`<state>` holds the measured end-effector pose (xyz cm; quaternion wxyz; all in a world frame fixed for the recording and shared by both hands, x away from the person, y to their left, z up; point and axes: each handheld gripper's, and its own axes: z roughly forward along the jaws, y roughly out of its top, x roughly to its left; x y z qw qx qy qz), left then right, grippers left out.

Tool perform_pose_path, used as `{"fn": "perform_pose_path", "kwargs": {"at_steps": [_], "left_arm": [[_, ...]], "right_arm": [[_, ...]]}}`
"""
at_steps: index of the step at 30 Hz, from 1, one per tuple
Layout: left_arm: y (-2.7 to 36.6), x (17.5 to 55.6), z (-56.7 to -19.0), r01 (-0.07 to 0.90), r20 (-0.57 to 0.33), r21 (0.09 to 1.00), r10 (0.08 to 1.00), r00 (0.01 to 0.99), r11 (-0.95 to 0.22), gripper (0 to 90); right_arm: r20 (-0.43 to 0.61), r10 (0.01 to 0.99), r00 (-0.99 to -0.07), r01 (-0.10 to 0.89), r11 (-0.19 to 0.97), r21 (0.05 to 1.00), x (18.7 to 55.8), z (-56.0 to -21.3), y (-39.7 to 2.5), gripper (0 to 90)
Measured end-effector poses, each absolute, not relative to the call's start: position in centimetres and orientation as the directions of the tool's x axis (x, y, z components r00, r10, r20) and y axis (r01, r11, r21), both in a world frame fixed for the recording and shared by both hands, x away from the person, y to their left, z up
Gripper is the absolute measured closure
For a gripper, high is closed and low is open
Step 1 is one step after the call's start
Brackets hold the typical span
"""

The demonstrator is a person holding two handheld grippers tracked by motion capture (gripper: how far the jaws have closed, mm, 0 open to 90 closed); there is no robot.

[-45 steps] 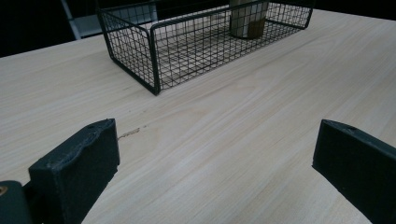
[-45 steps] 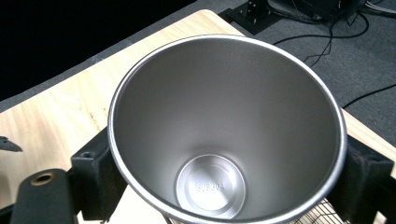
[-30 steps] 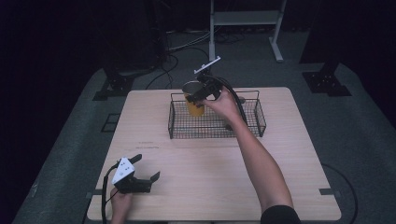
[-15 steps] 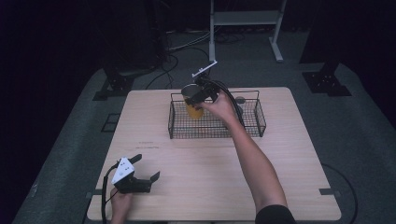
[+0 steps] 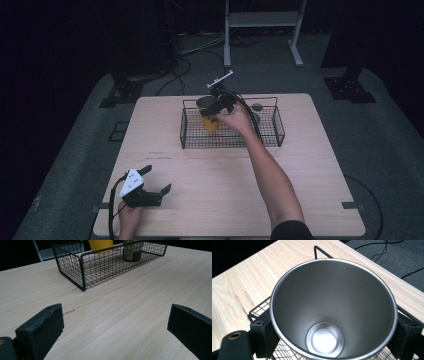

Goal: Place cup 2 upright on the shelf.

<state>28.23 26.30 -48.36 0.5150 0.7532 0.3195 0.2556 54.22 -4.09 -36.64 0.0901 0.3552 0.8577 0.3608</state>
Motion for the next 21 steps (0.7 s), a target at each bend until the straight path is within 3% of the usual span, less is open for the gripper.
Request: {"fn": "perform_pose_path", "kwargs": {"at_steps": [21], "left_arm": [[26.4, 28.3, -48.3, 0.215, 0.062, 0.938, 0.743, 0.666, -0.271, 0.0]], "right_arm": [[0.111, 0.695, -0.710, 0.578, 0.486, 0.655, 54.7, -38.6, -3.7, 13.0]]}}
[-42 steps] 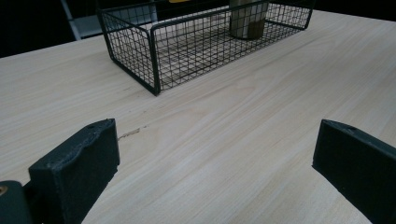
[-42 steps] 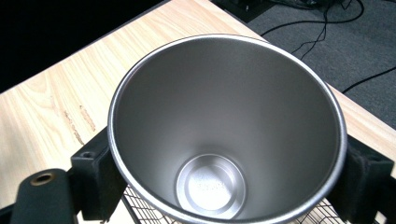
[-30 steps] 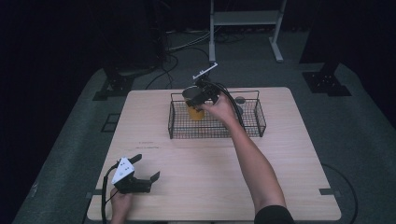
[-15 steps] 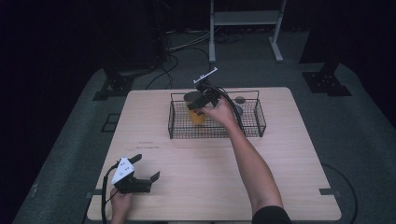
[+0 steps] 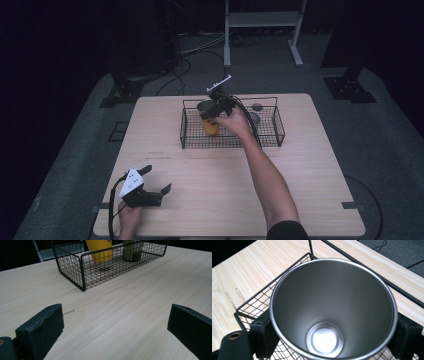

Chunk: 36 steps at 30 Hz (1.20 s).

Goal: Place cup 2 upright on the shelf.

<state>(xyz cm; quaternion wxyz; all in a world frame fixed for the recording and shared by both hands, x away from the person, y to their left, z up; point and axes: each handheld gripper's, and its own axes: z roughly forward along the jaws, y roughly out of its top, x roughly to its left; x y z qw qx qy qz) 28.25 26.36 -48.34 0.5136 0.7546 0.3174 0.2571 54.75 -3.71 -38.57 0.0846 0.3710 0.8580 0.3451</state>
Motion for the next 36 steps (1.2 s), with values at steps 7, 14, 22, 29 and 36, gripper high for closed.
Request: {"fn": "perform_pose_path", "kwargs": {"at_steps": [7, 14, 22, 29, 36], "left_arm": [[26.4, 28.2, -48.3, 0.217, 0.056, 0.939, 0.744, 0.666, -0.265, 0.0], [26.4, 28.2, -48.3, 0.218, 0.054, 0.940, 0.744, 0.666, -0.264, 0.0], [26.4, 28.2, -48.3, 0.218, 0.053, 0.940, 0.744, 0.666, -0.263, 0.0], [26.4, 28.2, -48.3, 0.218, 0.053, 0.940, 0.744, 0.666, -0.263, 0.0], [26.4, 28.2, -48.3, 0.217, 0.054, 0.940, 0.744, 0.666, -0.263, 0.0]], "right_arm": [[0.107, 0.703, -0.703, 0.585, 0.487, 0.649, 54.9, -39.0, -3.6, 13.0], [0.101, 0.707, -0.700, 0.589, 0.491, 0.642, 55.1, -39.4, -3.3, 13.0], [0.078, 0.715, -0.695, 0.590, 0.505, 0.630, 55.1, -39.8, -3.0, 12.8], [0.073, 0.708, -0.702, 0.586, 0.516, 0.625, 54.9, -40.5, -2.7, 12.7], [0.084, 0.708, -0.701, 0.588, 0.508, 0.629, 54.7, -40.6, -3.1, 12.4]]}}
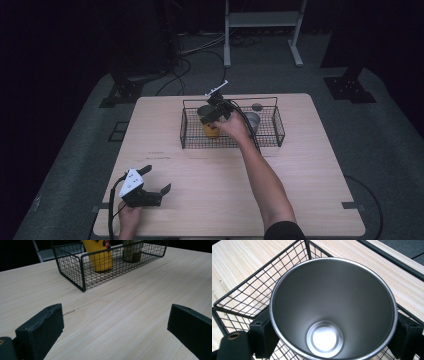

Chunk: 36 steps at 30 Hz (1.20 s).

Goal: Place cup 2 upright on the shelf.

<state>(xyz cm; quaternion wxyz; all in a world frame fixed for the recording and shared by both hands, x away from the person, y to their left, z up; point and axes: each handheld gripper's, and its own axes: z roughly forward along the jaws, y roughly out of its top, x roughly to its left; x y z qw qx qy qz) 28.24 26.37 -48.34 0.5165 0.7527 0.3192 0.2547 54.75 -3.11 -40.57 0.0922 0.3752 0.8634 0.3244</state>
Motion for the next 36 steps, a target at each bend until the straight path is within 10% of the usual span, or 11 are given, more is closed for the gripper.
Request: {"fn": "perform_pose_path", "kwargs": {"at_steps": [36], "left_arm": [[26.3, 28.4, -48.3, 0.220, 0.062, 0.936, 0.744, 0.665, -0.275, 0.0]], "right_arm": [[0.095, 0.681, -0.726, 0.562, 0.508, 0.652, 53.0, -39.7, -3.8, 1.9]]}}
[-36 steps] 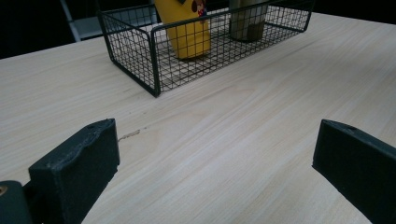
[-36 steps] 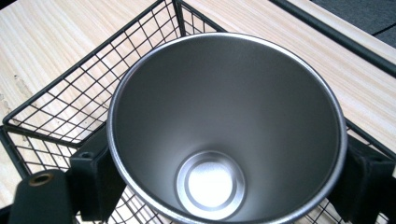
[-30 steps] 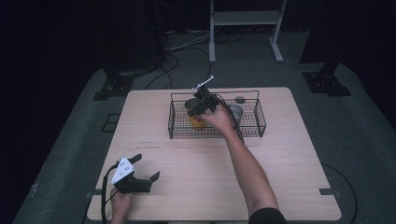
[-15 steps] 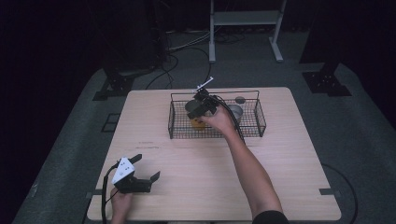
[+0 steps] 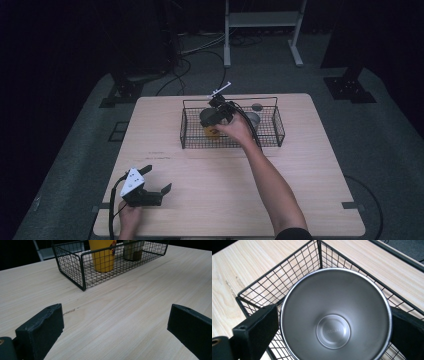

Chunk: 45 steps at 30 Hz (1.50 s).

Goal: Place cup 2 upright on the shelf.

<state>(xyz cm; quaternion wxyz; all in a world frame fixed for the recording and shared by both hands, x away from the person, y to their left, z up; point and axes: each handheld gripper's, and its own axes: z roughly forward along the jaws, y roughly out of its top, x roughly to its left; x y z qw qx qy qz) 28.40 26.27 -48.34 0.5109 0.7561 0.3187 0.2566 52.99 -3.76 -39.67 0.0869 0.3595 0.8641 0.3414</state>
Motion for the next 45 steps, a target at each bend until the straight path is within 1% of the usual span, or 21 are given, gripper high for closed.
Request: {"fn": "perform_pose_path", "kwargs": {"at_steps": [9, 16, 22, 25, 27, 45], "left_arm": [[26.2, 28.3, -48.3, 0.220, 0.059, 0.937, 0.743, 0.667, -0.272, 0.0], [26.2, 28.3, -48.4, 0.220, 0.060, 0.936, 0.744, 0.666, -0.273, 0.0], [26.2, 28.3, -48.4, 0.220, 0.063, 0.935, 0.743, 0.667, -0.277, 0.0], [26.2, 28.3, -48.4, 0.223, 0.060, 0.935, 0.743, 0.667, -0.275, 0.0], [26.2, 28.3, -48.4, 0.222, 0.060, 0.935, 0.743, 0.667, -0.275, 0.0], [26.1, 28.3, -48.4, 0.223, 0.064, 0.933, 0.742, 0.667, -0.281, 0.0]], "right_arm": [[0.111, 0.686, -0.719, 0.548, 0.462, 0.698, 52.4, -38.0, -4.8, 1.6], [0.114, 0.690, -0.715, 0.542, 0.444, 0.713, 52.1, -36.9, -6.1, 1.6], [0.112, 0.687, -0.718, 0.529, 0.433, 0.730, 51.2, -35.9, -7.4, 1.6], [0.133, 0.684, -0.718, 0.527, 0.409, 0.745, 50.6, -35.4, -8.3, 1.6], [0.121, 0.684, -0.719, 0.517, 0.412, 0.750, 50.2, -35.2, -8.9, 1.7], [0.120, 0.691, -0.713, 0.512, 0.395, 0.763, 47.8, -34.3, -13.3, 1.9]]}}
